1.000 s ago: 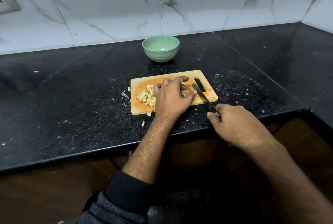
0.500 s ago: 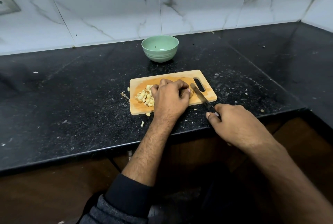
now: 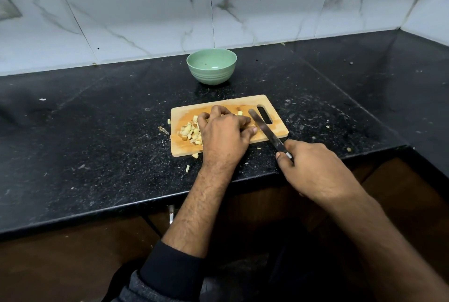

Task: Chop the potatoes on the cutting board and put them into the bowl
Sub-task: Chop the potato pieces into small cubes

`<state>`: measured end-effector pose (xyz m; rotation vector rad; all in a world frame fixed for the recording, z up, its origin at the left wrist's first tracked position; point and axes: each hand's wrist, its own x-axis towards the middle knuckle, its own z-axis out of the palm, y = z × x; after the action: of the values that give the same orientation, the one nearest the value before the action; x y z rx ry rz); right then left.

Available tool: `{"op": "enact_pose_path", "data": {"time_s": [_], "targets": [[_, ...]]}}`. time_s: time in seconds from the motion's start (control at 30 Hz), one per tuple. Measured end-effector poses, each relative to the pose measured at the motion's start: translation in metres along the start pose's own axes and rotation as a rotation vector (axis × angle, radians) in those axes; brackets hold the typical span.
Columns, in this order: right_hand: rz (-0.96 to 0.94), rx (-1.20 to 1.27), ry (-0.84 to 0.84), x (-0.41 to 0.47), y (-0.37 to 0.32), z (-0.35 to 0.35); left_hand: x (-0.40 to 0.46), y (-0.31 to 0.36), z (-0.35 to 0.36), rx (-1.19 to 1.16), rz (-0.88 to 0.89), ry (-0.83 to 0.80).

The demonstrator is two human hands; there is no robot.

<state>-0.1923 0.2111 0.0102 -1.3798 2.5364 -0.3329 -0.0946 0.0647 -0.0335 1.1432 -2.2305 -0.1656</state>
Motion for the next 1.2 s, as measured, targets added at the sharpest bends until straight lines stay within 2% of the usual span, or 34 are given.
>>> {"op": "enact_pose_path", "data": {"time_s": [0.23, 0.4, 0.67, 0.87, 1.2], "targets": [[0.027, -0.002, 0.0, 0.0, 0.0, 0.0, -0.001, -0.005, 0.004, -0.017, 0.022, -0.024], [0.005, -0.07, 0.013, 0.001, -0.001, -0.008, 0.003, -0.007, 0.007, -0.159, -0.057, -0.034], [-0.022, -0.186, 0.024, 0.003, -0.009, -0.02, 0.005, -0.007, 0.01, -0.164, -0.079, -0.027], [-0.011, -0.182, 0.005, 0.003, -0.009, -0.019, 0.003, -0.007, 0.009, -0.239, -0.094, 0.007], [-0.025, -0.186, 0.0, 0.003, -0.009, -0.017, 0.002, -0.003, 0.004, -0.252, -0.165, -0.055]]}}
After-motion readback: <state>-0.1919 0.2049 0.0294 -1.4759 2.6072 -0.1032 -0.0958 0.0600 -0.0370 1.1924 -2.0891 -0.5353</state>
